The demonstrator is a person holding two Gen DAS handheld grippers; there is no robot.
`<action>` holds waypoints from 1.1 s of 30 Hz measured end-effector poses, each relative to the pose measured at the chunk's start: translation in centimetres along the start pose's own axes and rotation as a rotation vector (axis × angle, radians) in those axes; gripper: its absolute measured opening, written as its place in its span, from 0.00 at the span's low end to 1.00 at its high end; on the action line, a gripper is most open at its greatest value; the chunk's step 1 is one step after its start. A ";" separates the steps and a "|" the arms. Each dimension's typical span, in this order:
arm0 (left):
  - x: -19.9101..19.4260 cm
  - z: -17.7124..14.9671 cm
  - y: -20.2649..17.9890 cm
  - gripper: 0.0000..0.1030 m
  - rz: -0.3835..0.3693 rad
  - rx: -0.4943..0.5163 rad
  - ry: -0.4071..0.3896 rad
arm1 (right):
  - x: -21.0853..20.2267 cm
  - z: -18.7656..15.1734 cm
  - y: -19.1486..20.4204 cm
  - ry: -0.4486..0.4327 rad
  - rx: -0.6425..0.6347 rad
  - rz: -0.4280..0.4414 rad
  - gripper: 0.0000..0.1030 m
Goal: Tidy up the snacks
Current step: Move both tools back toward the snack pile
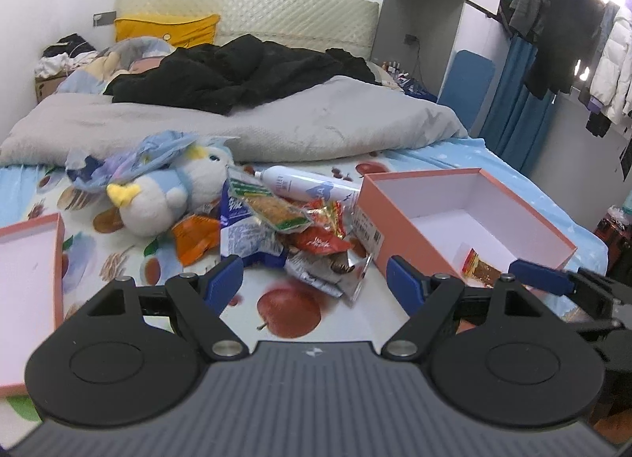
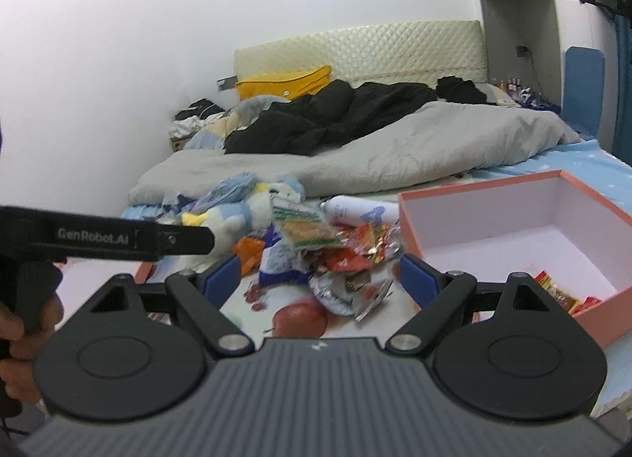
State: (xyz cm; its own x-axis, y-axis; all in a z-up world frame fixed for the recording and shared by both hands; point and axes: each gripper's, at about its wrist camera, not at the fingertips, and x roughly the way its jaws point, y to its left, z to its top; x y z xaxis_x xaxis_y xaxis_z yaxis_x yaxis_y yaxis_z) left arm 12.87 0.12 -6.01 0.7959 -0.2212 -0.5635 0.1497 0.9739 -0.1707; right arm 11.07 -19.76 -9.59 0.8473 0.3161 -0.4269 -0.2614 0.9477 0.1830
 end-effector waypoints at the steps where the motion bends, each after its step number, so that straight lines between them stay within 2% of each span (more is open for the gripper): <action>1: -0.2 -0.3 0.2 0.81 0.002 -0.007 0.000 | 0.0 -0.3 0.2 0.007 -0.002 0.004 0.86; 6: -0.9 -2.0 1.1 0.81 0.010 -0.032 0.000 | -0.4 -1.8 0.7 0.034 0.012 0.014 0.86; 12: -0.3 -4.1 2.5 0.81 0.022 -0.070 0.044 | 0.1 -3.0 0.6 0.068 0.024 -0.001 0.86; 18: 1.3 -4.4 3.8 0.81 0.026 -0.089 0.066 | 1.6 -3.2 1.0 0.101 0.005 -0.004 0.86; 30: 7.9 -4.5 6.4 0.81 0.024 -0.117 0.128 | 6.1 -3.8 1.5 0.132 -0.042 0.003 0.86; 33: 9.9 -4.7 7.4 0.81 0.031 -0.118 0.144 | 8.0 -4.2 1.5 0.169 -0.053 -0.001 0.86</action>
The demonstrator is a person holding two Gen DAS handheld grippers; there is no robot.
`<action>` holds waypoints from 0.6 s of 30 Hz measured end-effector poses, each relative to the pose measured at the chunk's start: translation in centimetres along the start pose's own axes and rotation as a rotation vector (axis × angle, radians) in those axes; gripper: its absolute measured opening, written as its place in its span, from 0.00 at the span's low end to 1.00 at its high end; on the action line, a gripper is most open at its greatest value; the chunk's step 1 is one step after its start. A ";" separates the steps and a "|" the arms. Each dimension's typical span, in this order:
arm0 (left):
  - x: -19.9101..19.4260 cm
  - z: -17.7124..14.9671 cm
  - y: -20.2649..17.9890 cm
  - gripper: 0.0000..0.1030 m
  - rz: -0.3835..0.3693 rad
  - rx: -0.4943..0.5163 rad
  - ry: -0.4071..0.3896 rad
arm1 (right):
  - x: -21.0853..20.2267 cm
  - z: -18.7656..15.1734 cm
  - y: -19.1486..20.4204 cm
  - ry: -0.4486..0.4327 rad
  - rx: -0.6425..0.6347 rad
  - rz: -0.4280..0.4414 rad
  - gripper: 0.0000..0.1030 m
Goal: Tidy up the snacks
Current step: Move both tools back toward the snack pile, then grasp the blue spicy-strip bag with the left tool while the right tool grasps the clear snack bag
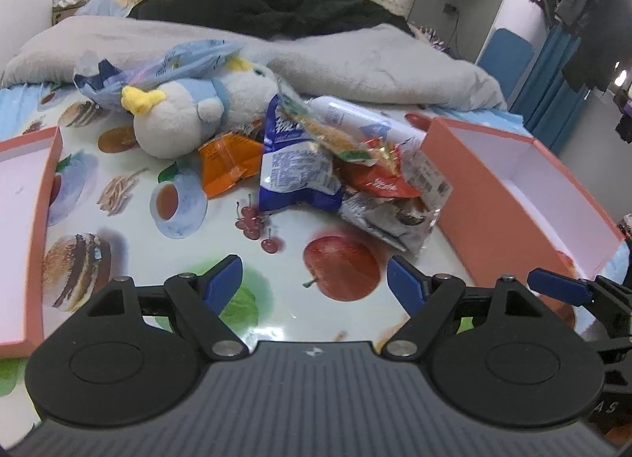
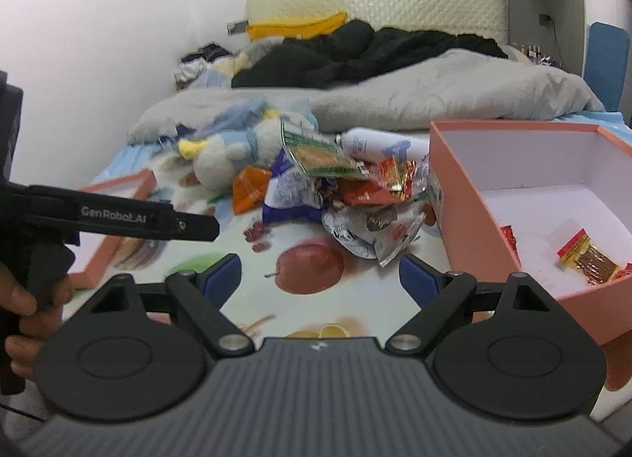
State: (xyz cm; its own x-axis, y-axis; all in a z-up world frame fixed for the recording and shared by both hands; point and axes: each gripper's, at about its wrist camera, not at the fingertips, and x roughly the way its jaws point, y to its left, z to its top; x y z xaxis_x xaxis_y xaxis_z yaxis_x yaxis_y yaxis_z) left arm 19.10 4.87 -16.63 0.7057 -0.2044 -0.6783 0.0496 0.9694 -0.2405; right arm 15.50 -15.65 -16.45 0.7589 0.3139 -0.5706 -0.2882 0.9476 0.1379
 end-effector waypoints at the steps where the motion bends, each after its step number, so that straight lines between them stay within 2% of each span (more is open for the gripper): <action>1: 0.7 0.1 0.3 0.81 0.008 -0.002 0.005 | 0.6 -0.1 0.0 0.009 -0.005 0.007 0.85; 9: 4.9 2.4 2.2 0.81 0.031 -0.015 -0.007 | 5.3 0.1 -0.2 0.021 -0.045 0.022 0.85; 14: 8.2 3.6 3.1 0.81 -0.001 -0.027 -0.005 | 7.7 1.1 -0.4 0.011 -0.098 -0.024 0.81; 18: 11.3 4.6 3.2 0.81 -0.004 -0.020 -0.001 | 9.5 1.9 -0.7 0.001 -0.172 -0.102 0.80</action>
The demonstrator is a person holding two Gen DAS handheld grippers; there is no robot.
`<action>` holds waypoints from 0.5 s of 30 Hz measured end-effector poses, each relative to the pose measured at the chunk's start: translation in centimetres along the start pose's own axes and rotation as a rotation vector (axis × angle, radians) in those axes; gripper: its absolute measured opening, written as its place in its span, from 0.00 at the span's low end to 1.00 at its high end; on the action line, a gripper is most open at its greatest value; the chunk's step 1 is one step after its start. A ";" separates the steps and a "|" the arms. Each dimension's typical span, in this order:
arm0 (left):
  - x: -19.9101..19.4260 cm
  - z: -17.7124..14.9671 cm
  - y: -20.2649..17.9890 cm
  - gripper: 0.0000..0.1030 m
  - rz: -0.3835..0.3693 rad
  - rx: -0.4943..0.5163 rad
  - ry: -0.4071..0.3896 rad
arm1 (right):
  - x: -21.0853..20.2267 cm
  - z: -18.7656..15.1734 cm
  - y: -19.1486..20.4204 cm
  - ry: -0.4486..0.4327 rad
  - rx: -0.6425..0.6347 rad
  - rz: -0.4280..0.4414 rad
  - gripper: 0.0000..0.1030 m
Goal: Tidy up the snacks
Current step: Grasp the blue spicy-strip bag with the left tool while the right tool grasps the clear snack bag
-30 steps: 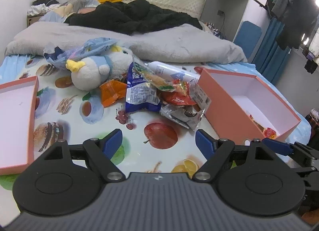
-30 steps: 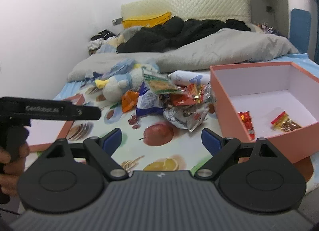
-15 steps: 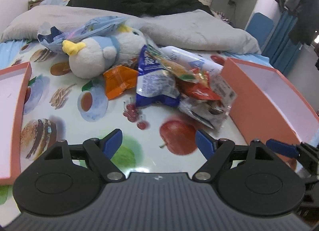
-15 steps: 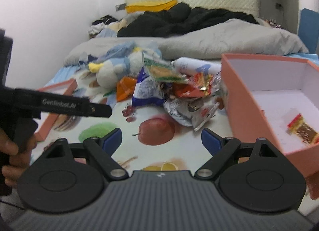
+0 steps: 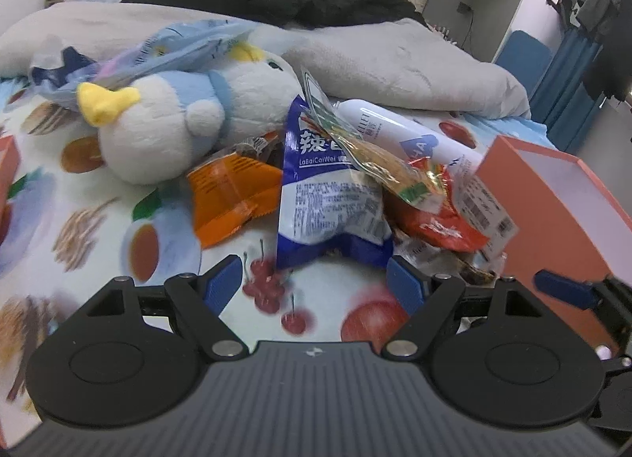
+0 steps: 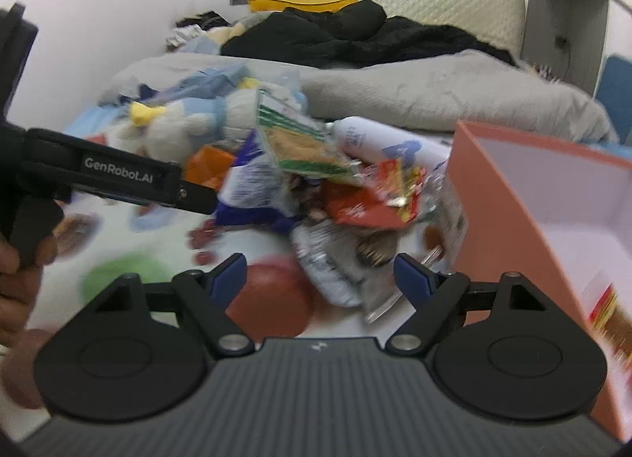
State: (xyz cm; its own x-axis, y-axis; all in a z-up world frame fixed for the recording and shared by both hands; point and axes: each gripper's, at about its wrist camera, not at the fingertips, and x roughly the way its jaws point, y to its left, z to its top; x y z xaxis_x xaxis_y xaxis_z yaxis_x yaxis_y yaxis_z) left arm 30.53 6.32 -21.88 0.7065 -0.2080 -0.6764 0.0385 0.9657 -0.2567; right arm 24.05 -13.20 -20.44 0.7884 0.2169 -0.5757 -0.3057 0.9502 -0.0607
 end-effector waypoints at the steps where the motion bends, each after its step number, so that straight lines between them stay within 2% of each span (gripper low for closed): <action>1: 0.7 0.3 0.0 0.81 0.001 0.004 -0.004 | 0.5 0.1 -0.1 0.000 -0.016 -0.019 0.80; 2: 1.5 0.6 0.0 0.81 0.003 0.005 -0.004 | 1.0 0.2 -0.3 0.004 -0.025 -0.033 0.79; 4: 2.7 1.1 -0.1 0.83 0.004 0.006 -0.003 | 2.1 0.3 -0.7 0.031 -0.019 -0.042 0.63; 5: 3.4 1.4 -0.1 0.85 0.001 0.006 -0.002 | 2.7 0.3 -0.9 0.045 -0.019 -0.039 0.62; 8: 5.0 2.2 -0.5 0.86 -0.007 0.034 -0.007 | 3.6 0.4 -0.8 0.049 -0.076 -0.053 0.61; 12: 6.9 2.8 -1.6 0.87 0.034 0.108 0.015 | 5.0 0.3 -0.7 0.087 -0.128 -0.047 0.61; 15: 7.5 2.9 -2.0 0.87 0.007 0.125 0.010 | 5.5 -0.1 -0.6 0.109 -0.170 -0.041 0.60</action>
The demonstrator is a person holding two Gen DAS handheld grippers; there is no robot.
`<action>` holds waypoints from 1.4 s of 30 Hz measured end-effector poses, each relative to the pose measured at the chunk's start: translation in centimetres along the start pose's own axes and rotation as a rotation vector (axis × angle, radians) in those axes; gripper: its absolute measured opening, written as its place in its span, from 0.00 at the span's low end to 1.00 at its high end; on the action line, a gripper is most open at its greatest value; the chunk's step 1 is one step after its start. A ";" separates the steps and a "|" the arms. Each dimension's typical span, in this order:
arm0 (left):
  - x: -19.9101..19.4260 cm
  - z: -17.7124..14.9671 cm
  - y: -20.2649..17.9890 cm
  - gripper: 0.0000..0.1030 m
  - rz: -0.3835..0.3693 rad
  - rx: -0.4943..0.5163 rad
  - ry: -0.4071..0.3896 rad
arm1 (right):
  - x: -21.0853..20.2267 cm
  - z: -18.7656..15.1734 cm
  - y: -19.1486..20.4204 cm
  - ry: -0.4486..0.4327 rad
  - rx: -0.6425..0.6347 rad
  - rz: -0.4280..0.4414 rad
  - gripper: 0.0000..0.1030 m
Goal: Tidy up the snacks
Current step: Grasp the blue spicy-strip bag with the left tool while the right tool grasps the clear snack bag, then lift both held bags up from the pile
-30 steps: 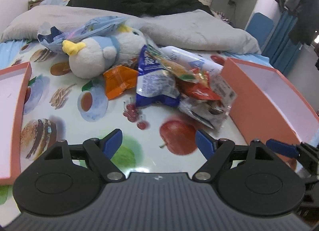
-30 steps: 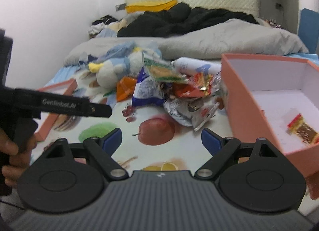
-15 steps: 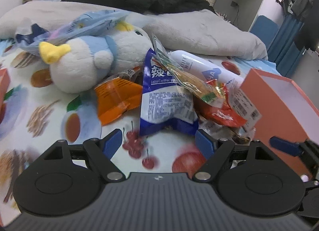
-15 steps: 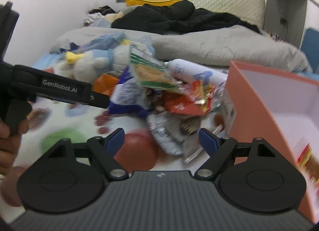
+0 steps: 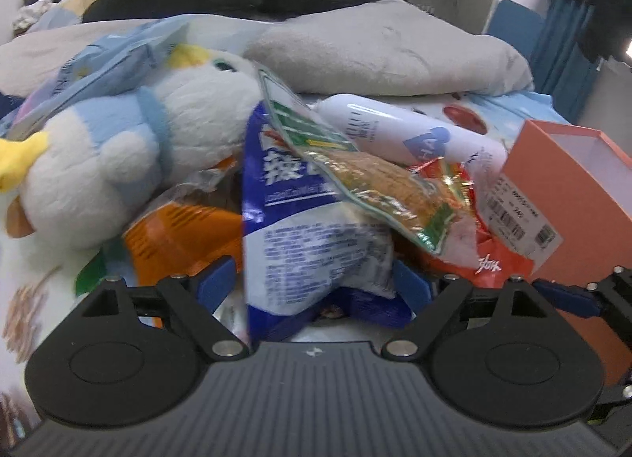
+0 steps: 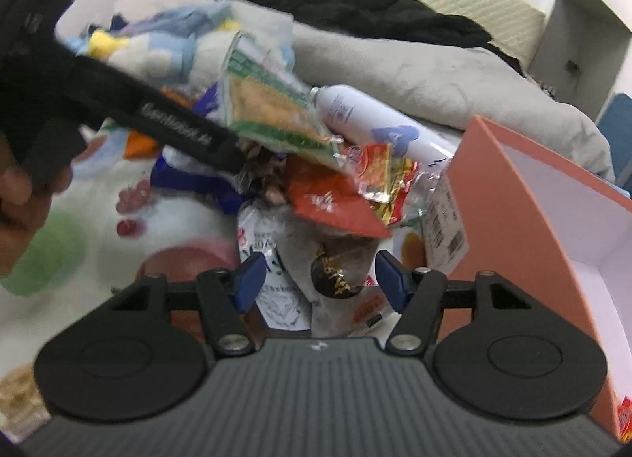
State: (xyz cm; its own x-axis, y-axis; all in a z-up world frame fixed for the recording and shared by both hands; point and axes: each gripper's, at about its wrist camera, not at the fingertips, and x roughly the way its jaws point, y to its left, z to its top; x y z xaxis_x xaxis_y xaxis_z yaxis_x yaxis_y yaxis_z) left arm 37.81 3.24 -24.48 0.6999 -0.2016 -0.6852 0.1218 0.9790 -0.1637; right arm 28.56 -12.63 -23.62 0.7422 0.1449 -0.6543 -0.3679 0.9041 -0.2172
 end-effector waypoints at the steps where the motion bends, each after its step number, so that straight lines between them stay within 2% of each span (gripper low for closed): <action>1: 0.1 0.0 -0.2 0.87 -0.002 0.005 -0.004 | 0.2 -0.1 0.0 0.008 -0.009 0.002 0.57; 5: 1.0 0.2 -0.9 0.87 0.022 0.025 -0.009 | 0.7 -0.6 0.3 0.016 -0.059 -0.023 0.56; 7: 1.2 0.1 -0.8 0.86 0.020 0.009 -0.005 | 0.7 -0.7 0.4 0.016 -0.055 -0.033 0.48; 9: 1.3 0.1 -0.6 0.81 0.023 -0.016 -0.003 | 0.5 -0.7 0.5 0.015 -0.062 -0.039 0.43; 10: 1.4 0.0 -0.6 0.75 0.024 -0.033 -0.002 | 0.4 -0.7 0.4 0.015 -0.059 -0.039 0.40; 13: 1.1 -0.3 -0.8 0.64 0.028 -0.047 -0.005 | -0.3 -0.8 0.2 0.010 -0.038 -0.033 0.37; 17: 0.8 -0.4 -1.1 0.56 0.041 -0.054 0.007 | -1.2 -1.3 0.4 0.010 -0.035 -0.031 0.36; 27: -3.1 -1.6 -0.4 0.54 0.064 -0.103 0.031 | -4.1 -2.3 0.4 0.036 0.017 0.006 0.33; 32: -6.1 -3.1 0.0 0.54 0.072 -0.134 0.056 | -5.7 -2.8 0.3 0.057 0.062 0.038 0.32; 42: -12.8 -7.1 -0.5 0.54 0.071 -0.175 0.092 | -9.6 -4.0 0.9 0.094 0.072 0.066 0.30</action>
State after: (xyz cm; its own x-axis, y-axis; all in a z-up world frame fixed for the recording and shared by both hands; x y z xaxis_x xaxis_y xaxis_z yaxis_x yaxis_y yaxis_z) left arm 23.82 5.16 -20.65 0.6342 -0.1425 -0.7600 -0.0552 0.9720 -0.2283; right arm 18.83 -14.82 -20.42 0.6604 0.1695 -0.7315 -0.3706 0.9209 -0.1212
